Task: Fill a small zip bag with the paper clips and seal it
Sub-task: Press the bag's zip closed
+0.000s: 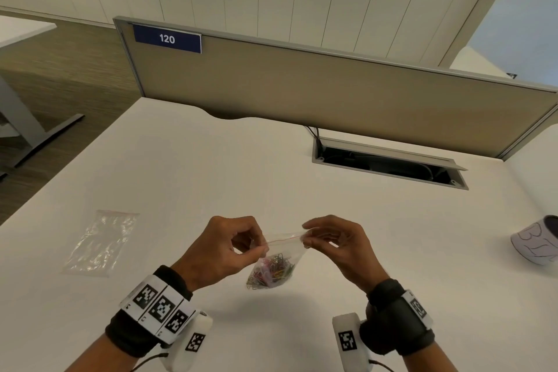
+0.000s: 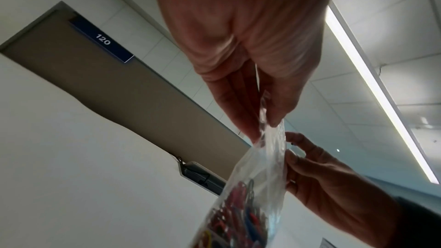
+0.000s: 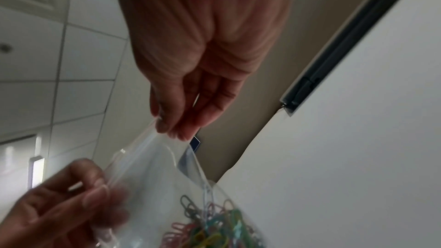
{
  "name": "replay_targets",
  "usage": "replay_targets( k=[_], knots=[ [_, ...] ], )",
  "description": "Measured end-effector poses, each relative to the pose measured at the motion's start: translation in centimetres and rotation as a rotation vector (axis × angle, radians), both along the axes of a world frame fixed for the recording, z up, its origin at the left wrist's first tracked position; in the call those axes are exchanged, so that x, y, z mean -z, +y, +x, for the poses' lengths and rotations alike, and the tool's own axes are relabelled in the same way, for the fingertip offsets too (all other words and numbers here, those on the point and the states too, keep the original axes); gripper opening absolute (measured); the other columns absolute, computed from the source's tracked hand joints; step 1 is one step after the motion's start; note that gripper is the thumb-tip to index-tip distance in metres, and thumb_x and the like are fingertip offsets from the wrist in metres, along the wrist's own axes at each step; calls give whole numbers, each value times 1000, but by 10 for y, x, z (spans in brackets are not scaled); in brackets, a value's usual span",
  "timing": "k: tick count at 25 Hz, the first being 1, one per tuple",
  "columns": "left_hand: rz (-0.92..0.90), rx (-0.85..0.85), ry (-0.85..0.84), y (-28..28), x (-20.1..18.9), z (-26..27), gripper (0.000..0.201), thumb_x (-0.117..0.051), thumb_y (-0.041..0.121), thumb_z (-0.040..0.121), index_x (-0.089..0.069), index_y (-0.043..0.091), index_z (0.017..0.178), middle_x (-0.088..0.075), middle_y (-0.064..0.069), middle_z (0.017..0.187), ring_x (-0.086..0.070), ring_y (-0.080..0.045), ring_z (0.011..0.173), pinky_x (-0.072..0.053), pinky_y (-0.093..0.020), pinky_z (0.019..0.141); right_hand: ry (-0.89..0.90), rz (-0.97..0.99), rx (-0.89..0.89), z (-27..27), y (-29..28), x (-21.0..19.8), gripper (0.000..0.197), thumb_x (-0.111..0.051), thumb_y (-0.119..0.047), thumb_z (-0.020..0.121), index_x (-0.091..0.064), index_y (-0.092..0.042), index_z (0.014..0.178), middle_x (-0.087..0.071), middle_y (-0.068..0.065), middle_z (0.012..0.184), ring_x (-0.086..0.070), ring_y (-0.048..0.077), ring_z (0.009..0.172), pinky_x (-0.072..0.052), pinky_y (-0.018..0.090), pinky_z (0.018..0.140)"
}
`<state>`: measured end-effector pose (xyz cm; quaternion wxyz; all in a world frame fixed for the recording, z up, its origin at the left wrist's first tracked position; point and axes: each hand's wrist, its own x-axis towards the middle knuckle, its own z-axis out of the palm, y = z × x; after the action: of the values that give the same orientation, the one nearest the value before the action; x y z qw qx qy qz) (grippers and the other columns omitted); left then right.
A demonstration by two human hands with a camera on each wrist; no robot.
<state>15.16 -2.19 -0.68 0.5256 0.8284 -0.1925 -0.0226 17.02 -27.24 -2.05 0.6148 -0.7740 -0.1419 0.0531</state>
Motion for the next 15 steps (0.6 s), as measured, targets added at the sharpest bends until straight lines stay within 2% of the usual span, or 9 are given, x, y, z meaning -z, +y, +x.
replay_targets(
  k=[4,7,10,13,15],
  knots=[
    [-194,-71,144,2,-5,1,11,-76,2,74,-65,0,76,-73,-14,74,-74,-28,70,-62,-41,67,100,188,75,-2,3,-7,34,-77,-2,74,-64,-12,103,-77,14,83,-74,27,82,-59,30,77],
    [-255,-89,188,4,-8,0,13,-75,2,74,-64,-3,77,-71,-21,76,-74,-31,72,-61,-39,65,138,291,128,-2,8,-10,36,-76,2,72,-59,-6,103,-77,16,81,-73,26,79,-57,26,72],
    [-278,-89,194,5,-11,0,12,-74,2,75,-64,-3,78,-71,-21,77,-74,-32,72,-61,-38,64,166,364,129,-1,11,-12,36,-74,2,73,-47,-4,96,-75,16,76,-70,26,72,-57,27,72],
    [-283,-119,204,5,-8,0,12,-74,2,76,-63,-2,79,-70,-22,78,-74,-32,72,-61,-41,66,160,366,117,-1,14,-15,38,-73,0,74,-39,-12,87,-73,15,76,-66,26,70,-56,31,74],
    [-255,-139,203,5,-5,-1,15,-74,3,76,-60,2,82,-71,-19,79,-74,-30,73,-61,-43,69,88,279,114,-3,16,-19,38,-73,2,77,-37,-12,84,-74,17,79,-68,26,73,-56,30,76]
  ],
)
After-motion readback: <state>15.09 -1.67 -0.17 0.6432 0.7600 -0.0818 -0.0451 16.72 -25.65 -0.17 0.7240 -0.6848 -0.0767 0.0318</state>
